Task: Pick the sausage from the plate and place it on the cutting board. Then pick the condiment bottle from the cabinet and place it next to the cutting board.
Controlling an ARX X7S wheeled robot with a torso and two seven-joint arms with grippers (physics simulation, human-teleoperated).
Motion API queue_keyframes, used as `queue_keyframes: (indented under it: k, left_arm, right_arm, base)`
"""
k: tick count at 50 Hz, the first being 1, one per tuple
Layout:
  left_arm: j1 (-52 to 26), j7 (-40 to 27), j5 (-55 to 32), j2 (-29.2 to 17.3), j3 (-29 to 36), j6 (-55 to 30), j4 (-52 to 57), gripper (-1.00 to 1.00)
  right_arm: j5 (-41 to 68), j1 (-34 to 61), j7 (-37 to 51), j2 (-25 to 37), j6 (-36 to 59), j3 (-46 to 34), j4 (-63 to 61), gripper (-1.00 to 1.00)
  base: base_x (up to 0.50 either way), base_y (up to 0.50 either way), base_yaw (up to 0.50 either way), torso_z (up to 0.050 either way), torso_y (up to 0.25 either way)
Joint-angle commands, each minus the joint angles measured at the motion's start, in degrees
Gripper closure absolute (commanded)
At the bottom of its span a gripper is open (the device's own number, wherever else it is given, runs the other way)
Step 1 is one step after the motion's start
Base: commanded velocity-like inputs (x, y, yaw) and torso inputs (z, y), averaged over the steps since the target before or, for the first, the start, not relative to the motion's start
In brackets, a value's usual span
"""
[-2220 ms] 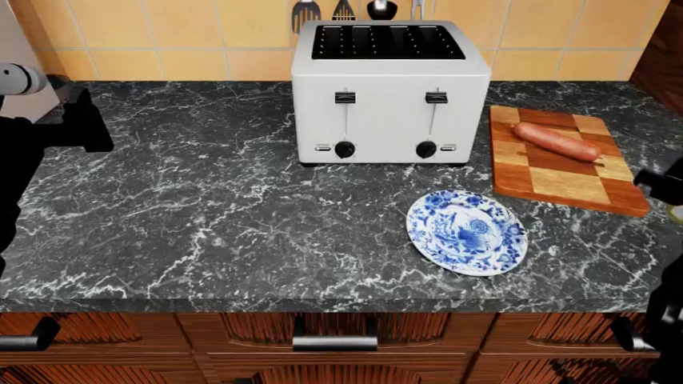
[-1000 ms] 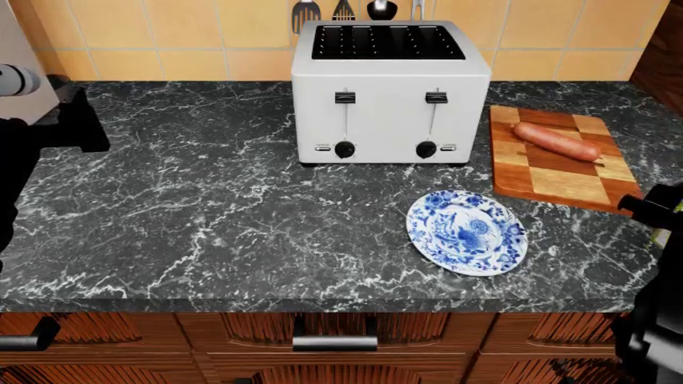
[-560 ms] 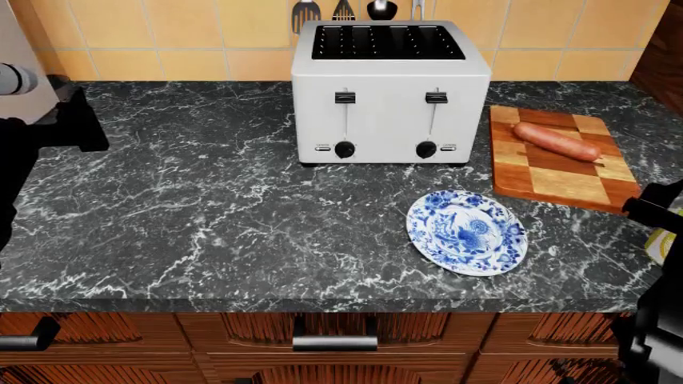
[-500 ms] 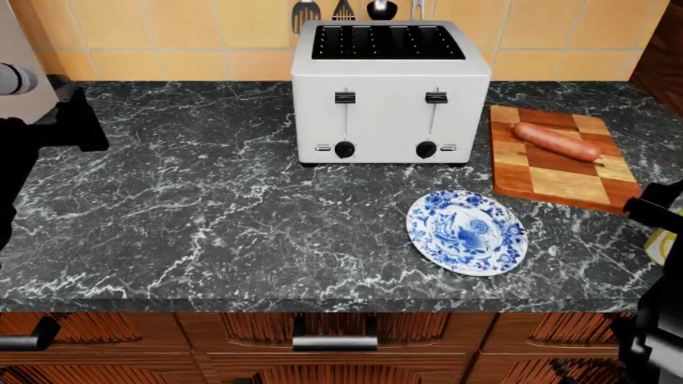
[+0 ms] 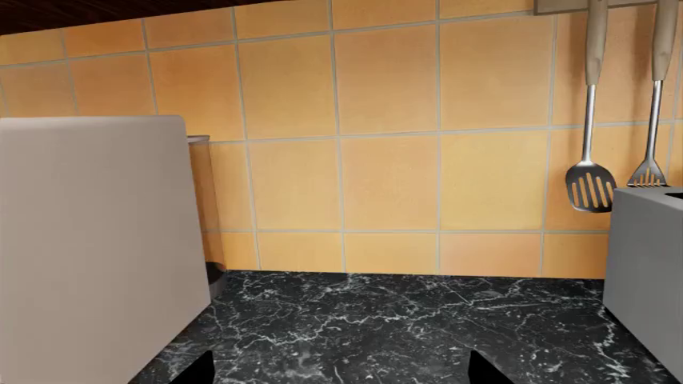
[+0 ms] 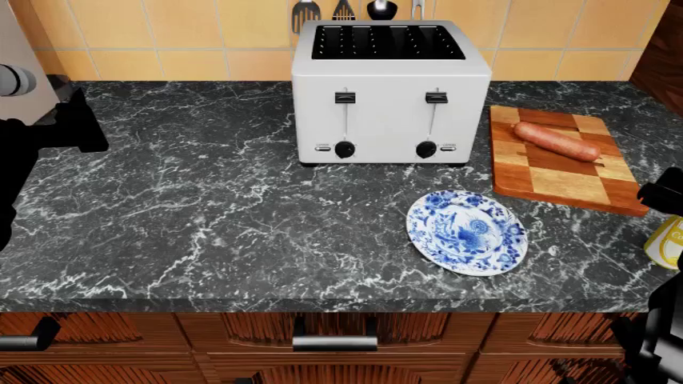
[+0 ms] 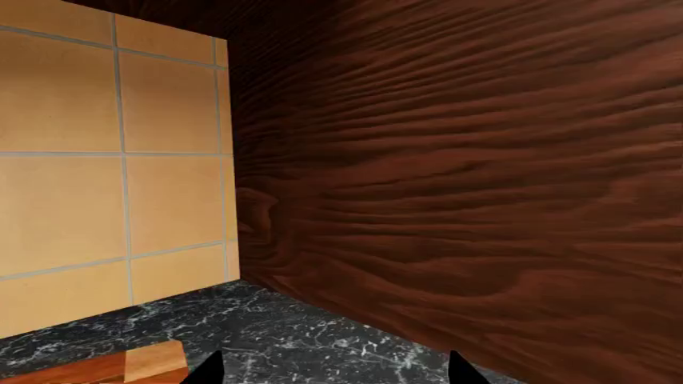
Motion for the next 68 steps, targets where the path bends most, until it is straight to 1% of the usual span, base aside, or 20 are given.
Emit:
queue_keyframes:
  k: [1, 8, 15, 27, 29, 33, 36, 37, 38, 39, 42, 43, 45, 47, 51, 58, 68]
  left_arm:
    - [0.1, 0.1, -0.3, 0.0, -0.2, 0.1, 0.0, -1.0]
    - [0.0, 0.1, -0.4, -0.1, -0.3, 0.1, -0.1, -1.0]
    - [-0.3, 0.0, -0.5, -0.1, -0.3, 0.1, -0.1, -1.0]
    - [0.5, -0.1, -1.2, -0.2, -1.0, -0.3, 1.0, -1.0]
    - [0.9, -0.3, -1.8, -0.3, -1.5, -1.0, 2.4, -1.0]
    - [2.2, -1.2, -4.1, -0.5, -3.2, -4.2, 8.1, -1.0]
    - [3.8, -2.4, -7.0, -0.7, -5.3, -7.7, 14.8, -1.0]
    - [4.4, -2.8, -8.1, -0.8, -6.1, -9.1, 17.1, -1.0]
    - [5.0, -3.2, -9.3, -0.8, -7.0, -10.5, 19.6, -1.0]
    - [5.6, -3.6, -10.5, -0.7, -7.9, -11.7, 21.7, -1.0]
    - [7.7, -4.6, -15.0, -0.3, -10.7, -16.2, 28.1, -1.0]
    - [8.2, -5.0, -16.5, -0.1, -11.6, -17.7, 29.8, -1.0]
    - [9.4, -5.6, -19.2, 0.4, -13.1, -20.1, 33.0, -1.0]
    - [10.2, -6.0, -21.3, 0.7, -14.5, -21.9, 35.1, -1.0]
    - [11.2, -6.5, -24.3, 0.8, -16.6, -24.3, 37.6, -1.0]
    - [11.8, -7.2, -27.4, 0.9, -18.8, -26.5, 39.4, -1.0]
    - [11.7, -7.6, -28.9, 0.7, -19.4, -27.5, 40.1, -1.0]
  right_arm:
    - [0.7, -0.8, -1.6, -1.2, 2.8, -1.1, -8.4, -1.0]
    - [1.0, -0.4, -2.9, -1.4, 4.5, -2.5, -12.8, -1.0]
    - [1.4, -0.5, -4.6, -1.3, 11.9, -3.3, -25.4, -1.0]
    - [2.5, -4.9, -7.5, -1.2, 33.7, -1.7, -55.0, -1.0]
    - [3.3, -5.0, -8.5, -0.9, 38.9, -1.7, -60.2, -1.0]
    - [5.5, -3.2, -10.6, 0.0, 51.8, -1.9, -70.6, -1.0]
    - [7.3, -1.1, -11.8, 0.9, 61.8, -2.2, -77.6, -1.0]
    - [8.0, -0.5, -12.1, 1.2, 64.3, -2.3, -79.3, -1.0]
    - [10.0, -0.4, -11.2, 1.8, 64.9, -2.1, -79.4, -1.0]
    - [15.6, -1.0, -7.5, 3.8, 65.1, -1.4, -79.4, -1.0]
    - [41.4, -4.9, 18.2, 16.5, 62.9, 3.0, -79.4, -1.0]
    - [50.0, -5.4, 23.6, 19.1, 61.9, 3.1, -79.4, -1.0]
    - [66.3, -6.0, 30.1, 22.7, 59.8, 2.4, -79.3, -1.0]
    - [71.9, -6.9, 34.4, 25.6, 57.2, 1.8, -79.3, -1.0]
    - [77.5, -9.8, 39.4, 30.3, 51.0, -0.3, -79.3, -1.0]
    - [78.5, -16.3, 44.0, 38.9, 38.4, -5.6, -79.3, -1.0]
    - [78.4, -21.4, 46.9, 45.5, 28.7, -10.0, -79.3, -1.0]
  base:
    - [0.0, 0.0, 0.0, 0.0, 0.0]
    - [0.0, 0.0, 0.0, 0.0, 0.0]
    - [0.0, 0.0, 0.0, 0.0, 0.0]
    - [0.0, 0.0, 0.0, 0.0, 0.0]
    - [0.0, 0.0, 0.0, 0.0, 0.0]
    - [0.0, 0.0, 0.0, 0.0, 0.0]
    - [0.0, 0.0, 0.0, 0.0, 0.0]
    - [0.0, 0.0, 0.0, 0.0, 0.0]
    - [0.0, 0.0, 0.0, 0.0, 0.0]
    - [0.0, 0.0, 0.0, 0.0, 0.0]
    - [0.0, 0.0, 0.0, 0.0, 0.0]
    - [0.0, 0.0, 0.0, 0.0, 0.0]
    - [0.0, 0.0, 0.0, 0.0, 0.0]
    - [0.0, 0.0, 0.0, 0.0, 0.0]
    - [0.0, 0.0, 0.0, 0.0, 0.0]
    - [0.0, 0.0, 0.0, 0.0, 0.0]
    - [0.0, 0.0, 0.0, 0.0, 0.0]
